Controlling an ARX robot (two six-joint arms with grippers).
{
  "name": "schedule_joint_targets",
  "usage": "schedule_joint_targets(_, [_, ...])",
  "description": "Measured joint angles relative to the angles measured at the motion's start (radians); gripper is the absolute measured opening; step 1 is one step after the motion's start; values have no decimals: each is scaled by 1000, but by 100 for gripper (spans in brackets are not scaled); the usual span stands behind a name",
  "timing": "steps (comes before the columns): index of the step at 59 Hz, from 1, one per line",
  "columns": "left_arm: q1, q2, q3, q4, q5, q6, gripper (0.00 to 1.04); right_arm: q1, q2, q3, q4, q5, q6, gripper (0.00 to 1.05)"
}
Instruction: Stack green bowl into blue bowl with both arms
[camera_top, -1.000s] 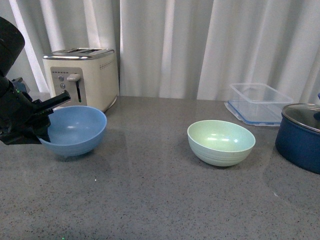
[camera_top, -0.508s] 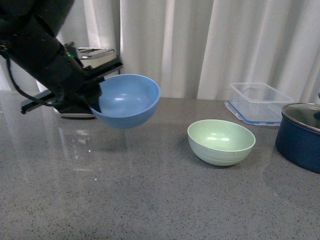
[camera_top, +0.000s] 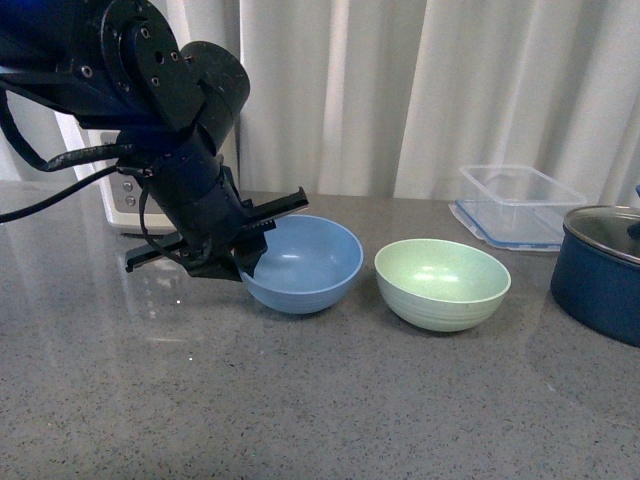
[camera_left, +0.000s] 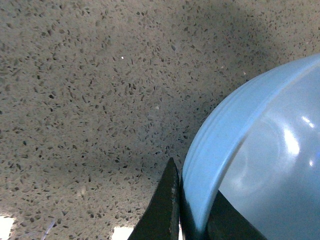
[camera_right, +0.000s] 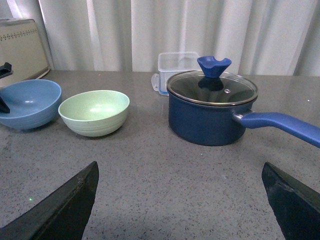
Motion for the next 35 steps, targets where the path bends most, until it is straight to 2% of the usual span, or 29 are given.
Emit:
schedule_joint_targets(2, [-1, 3, 5, -5, 0, -4, 5, 0, 0, 0, 0, 0, 0, 95])
schedule_joint_targets(20, [1, -7, 25, -26, 34, 4, 51, 0, 0, 0, 0, 0, 0, 95])
schedule_joint_targets(24, [2, -32, 16, -17, 37, 16, 62, 0, 0, 0, 0, 0, 0, 95])
schedule_joint_targets(27, [5, -84, -14, 6, 34, 47, 74, 0, 0, 0, 0, 0, 0, 95])
schedule_joint_targets(35, [14, -225, -103, 85, -5, 133, 95, 0, 0, 0, 0, 0, 0, 95])
